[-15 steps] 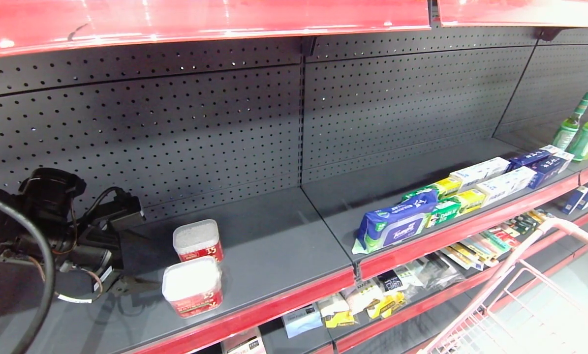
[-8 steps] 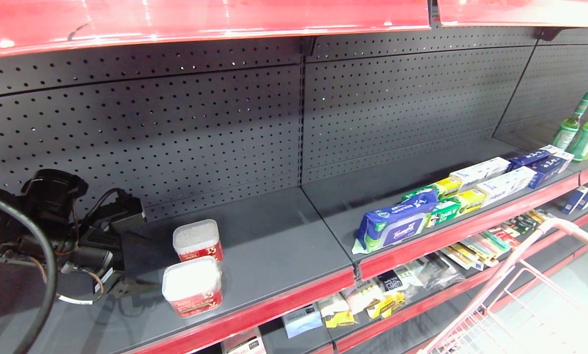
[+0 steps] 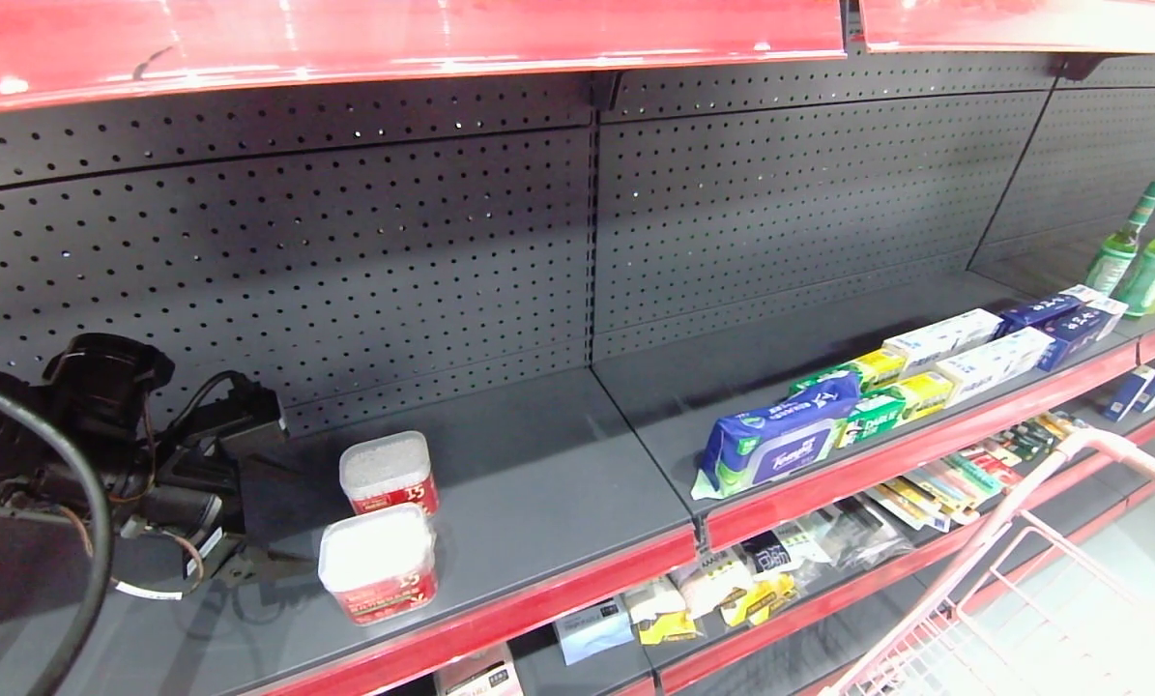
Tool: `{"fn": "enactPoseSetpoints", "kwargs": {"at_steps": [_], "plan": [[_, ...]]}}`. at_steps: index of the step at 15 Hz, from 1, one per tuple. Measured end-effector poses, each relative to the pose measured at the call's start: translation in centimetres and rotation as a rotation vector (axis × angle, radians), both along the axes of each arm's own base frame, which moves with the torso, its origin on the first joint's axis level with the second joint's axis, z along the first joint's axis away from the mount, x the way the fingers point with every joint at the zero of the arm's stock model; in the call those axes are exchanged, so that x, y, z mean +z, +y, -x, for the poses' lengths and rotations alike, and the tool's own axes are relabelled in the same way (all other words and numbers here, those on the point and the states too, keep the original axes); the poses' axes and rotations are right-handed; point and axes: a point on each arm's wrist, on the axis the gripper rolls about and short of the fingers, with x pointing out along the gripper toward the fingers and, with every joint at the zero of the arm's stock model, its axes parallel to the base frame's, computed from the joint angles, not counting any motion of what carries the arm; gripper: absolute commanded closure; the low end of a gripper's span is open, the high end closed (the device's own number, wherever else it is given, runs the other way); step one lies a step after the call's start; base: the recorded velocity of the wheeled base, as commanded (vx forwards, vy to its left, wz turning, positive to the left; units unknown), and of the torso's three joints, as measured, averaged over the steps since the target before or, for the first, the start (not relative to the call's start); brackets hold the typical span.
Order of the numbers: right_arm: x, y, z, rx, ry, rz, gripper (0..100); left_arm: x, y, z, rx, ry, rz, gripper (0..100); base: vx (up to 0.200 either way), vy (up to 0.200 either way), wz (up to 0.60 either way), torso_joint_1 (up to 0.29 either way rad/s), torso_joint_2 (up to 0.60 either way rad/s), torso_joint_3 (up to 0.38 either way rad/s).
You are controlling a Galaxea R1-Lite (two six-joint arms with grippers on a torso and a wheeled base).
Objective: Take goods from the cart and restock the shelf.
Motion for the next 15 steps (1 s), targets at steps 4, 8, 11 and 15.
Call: {"fn": "enactPoseSetpoints", "kwargs": {"at_steps": [4, 8, 11, 15], "plan": [[0.0, 0.0, 0.0, 0.0, 0.0, 0.0, 0, 0.01, -0.07, 0.04, -0.003, 0.001, 0.0, 0, 0.0, 0.0, 0.0, 0.0, 0.0, 0.0], [0.0, 0.0, 0.0, 0.0, 0.0, 0.0, 0, -0.09, -0.11, 0.23, -0.003, 0.006, 0.001, 0, 0.0, 0.0, 0.0, 0.0, 0.0, 0.0], [0.0, 0.0, 0.0, 0.0, 0.0, 0.0, 0, -0.12, -0.32, 0.26, -0.011, 0.007, 0.001, 0, 0.0, 0.0, 0.0, 0.0, 0.0, 0.0], [0.0, 0.0, 0.0, 0.0, 0.0, 0.0, 0, -0.34, -0.48, 0.44, -0.016, 0.017, 0.002, 0, 0.0, 0.0, 0.0, 0.0, 0.0, 0.0]]}}
